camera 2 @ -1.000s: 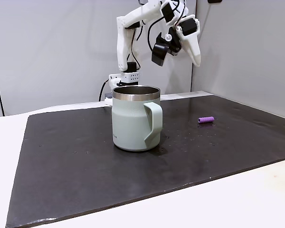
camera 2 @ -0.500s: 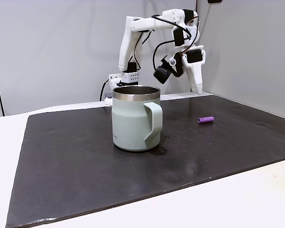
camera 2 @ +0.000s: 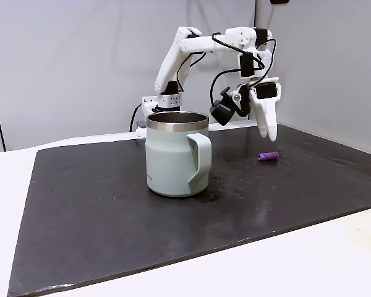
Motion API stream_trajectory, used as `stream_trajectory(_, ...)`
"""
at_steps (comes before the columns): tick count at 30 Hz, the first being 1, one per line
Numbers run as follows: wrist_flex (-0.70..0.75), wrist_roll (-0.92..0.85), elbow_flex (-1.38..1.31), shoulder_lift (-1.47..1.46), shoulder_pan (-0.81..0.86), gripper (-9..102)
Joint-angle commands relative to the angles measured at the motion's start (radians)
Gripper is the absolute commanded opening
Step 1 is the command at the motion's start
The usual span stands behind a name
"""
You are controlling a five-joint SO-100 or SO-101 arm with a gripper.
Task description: Grasp a pengrip and put it in the cup.
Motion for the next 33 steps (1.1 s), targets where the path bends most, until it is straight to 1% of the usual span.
stream_trajectory(1, 0.006, 0.012, -0.078, -0.023, -0.02, 28)
stream_trajectory(9, 0.028, 0.018, -0.124, -0.141, -0.051, 28)
stream_trajectory(23, 0.026, 0.015, -0.196, -0.244, -0.063, 27)
stream_trajectory(27, 0.018, 0.005, -0.216, -0.256, -0.063, 17)
stream_trajectory(31, 0.023, -0.006, -0.216, -0.261, -0.064, 0)
stream_trajectory(33, 0.032, -0.006, -0.216, -0.261, -0.064, 0)
